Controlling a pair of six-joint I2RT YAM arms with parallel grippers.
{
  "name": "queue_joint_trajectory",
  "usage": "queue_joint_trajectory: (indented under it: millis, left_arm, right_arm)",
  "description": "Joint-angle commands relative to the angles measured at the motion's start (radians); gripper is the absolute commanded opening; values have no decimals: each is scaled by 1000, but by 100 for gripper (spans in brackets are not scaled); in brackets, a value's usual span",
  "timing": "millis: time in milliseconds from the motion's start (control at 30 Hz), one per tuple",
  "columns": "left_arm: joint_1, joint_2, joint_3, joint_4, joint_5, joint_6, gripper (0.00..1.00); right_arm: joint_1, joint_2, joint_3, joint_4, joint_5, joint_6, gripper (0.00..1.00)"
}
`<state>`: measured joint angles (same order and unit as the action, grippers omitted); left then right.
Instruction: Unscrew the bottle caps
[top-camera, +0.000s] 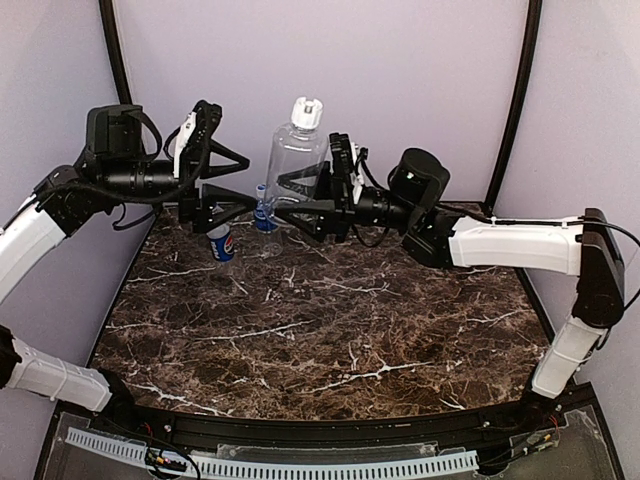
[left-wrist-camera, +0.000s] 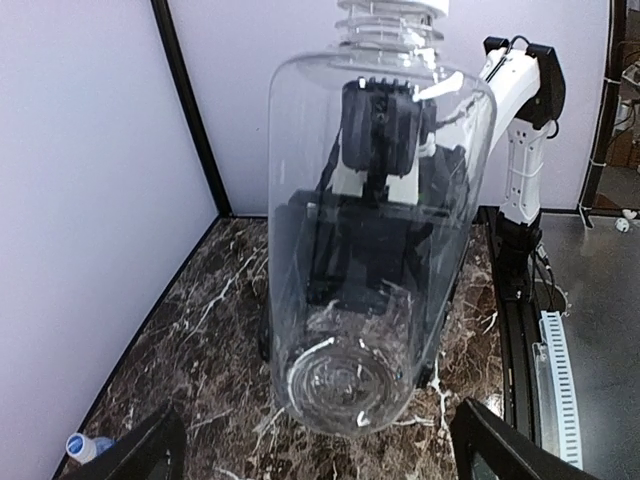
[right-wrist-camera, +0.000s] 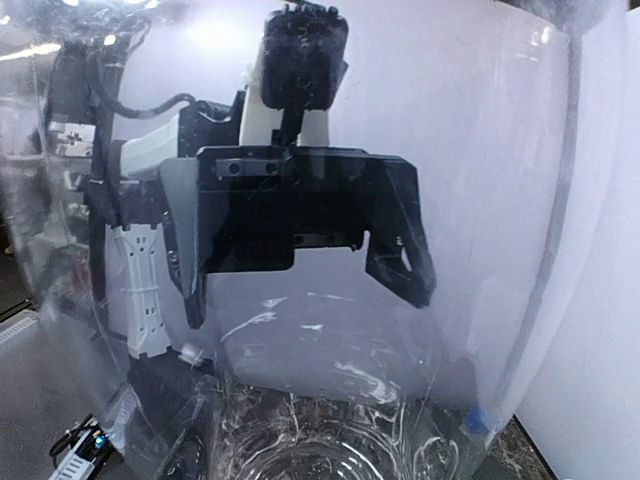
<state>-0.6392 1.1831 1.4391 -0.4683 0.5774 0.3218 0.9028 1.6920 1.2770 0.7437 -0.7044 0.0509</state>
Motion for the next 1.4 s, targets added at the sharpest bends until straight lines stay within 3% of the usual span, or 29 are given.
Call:
queue_joint_trajectory:
  millis: [0, 167, 533, 733, 833, 933, 1033, 1233, 1367]
  left_arm:
    - [-23, 14, -57, 270, 182, -60, 91]
    - [-75, 56, -39, 324, 103, -75, 81]
    - [-114, 102, -52, 366, 78, -65, 78]
    - [-115, 98, -64, 374, 71, -67, 55]
    - [-114, 91, -69, 378, 67, -71, 48]
    - [-115, 74, -88, 383, 22, -62, 45]
    - [-115, 56, -109, 385, -68, -27, 42]
    - [-116, 12, -182, 418, -289, 137, 41]
    - [-123, 2, -237, 459, -377, 256, 41]
  right_arm:
    - [5, 0, 8, 34, -109, -1, 55]
    - [10, 29, 42, 2, -85, -13, 54]
    - [15, 36, 70, -64, -46, -45, 54]
    - [15, 42, 73, -55, -42, -42, 55]
    - [15, 32, 69, -59, -29, -43, 61]
    - [15, 8, 50, -75, -3, -45, 85]
    - [13, -51, 24, -159, 35, -112, 97]
    - [11, -245, -13, -475, 214, -234, 99]
    - [19, -308, 50, -598, 312, -146, 96]
